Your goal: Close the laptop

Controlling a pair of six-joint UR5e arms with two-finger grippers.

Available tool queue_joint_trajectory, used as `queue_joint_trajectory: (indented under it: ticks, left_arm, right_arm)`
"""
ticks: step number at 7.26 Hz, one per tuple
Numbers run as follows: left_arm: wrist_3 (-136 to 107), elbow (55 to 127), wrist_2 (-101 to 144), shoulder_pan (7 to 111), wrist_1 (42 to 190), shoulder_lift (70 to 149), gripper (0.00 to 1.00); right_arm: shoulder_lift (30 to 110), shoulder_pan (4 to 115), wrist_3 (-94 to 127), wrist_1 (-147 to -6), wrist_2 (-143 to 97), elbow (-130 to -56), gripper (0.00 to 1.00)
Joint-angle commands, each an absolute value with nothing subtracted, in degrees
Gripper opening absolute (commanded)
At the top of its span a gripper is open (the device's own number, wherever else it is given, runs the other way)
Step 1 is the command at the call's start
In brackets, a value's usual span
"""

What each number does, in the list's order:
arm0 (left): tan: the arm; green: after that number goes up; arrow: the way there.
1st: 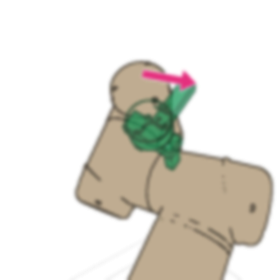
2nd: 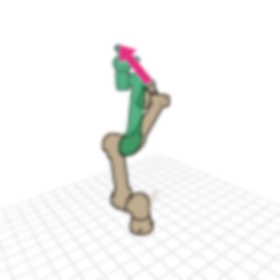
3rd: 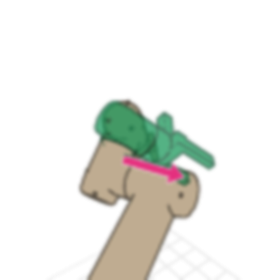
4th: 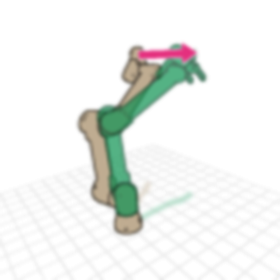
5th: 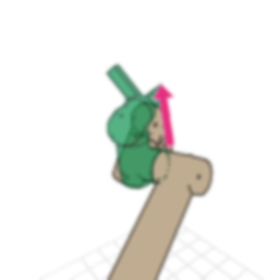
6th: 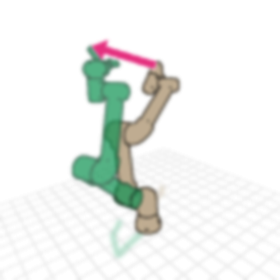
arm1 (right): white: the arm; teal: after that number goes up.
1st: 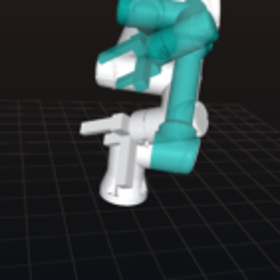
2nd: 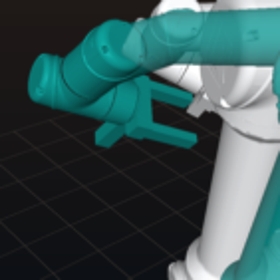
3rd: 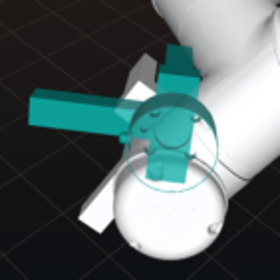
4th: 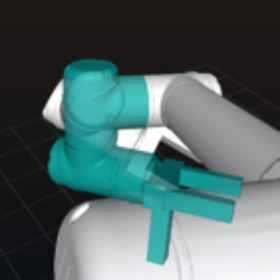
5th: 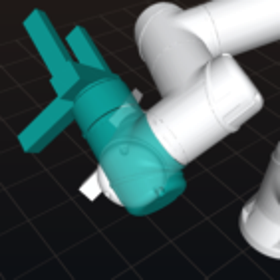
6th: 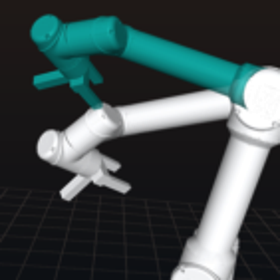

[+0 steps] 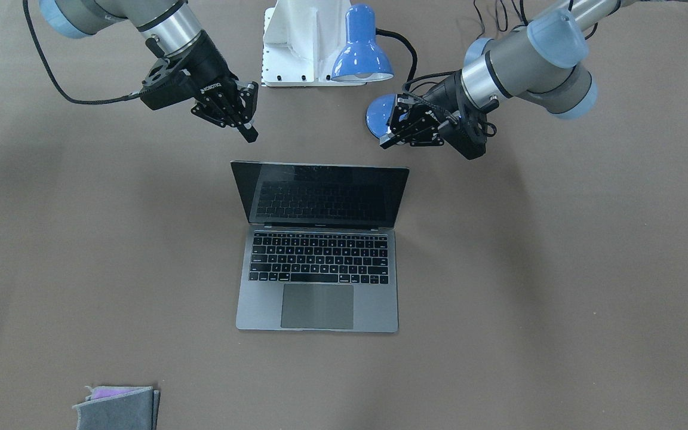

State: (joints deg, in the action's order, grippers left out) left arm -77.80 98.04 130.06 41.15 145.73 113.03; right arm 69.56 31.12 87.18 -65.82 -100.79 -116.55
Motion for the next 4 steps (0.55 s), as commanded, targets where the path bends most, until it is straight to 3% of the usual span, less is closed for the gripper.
queue_joint_trajectory:
  ticks: [1,4]
  left_arm:
    - [-77.78,98.17,128.86,41.4,145.72,113.55,0.0]
    - [-77.78,97.82,127.18,42.71,145.2,114.26,0.0]
  right_arm:
    - [67.34,31.38,87.19,-65.83,-99.84,-113.75,0.0]
    - [67.32,31.55,87.19,-65.83,-99.84,-112.76,0.0]
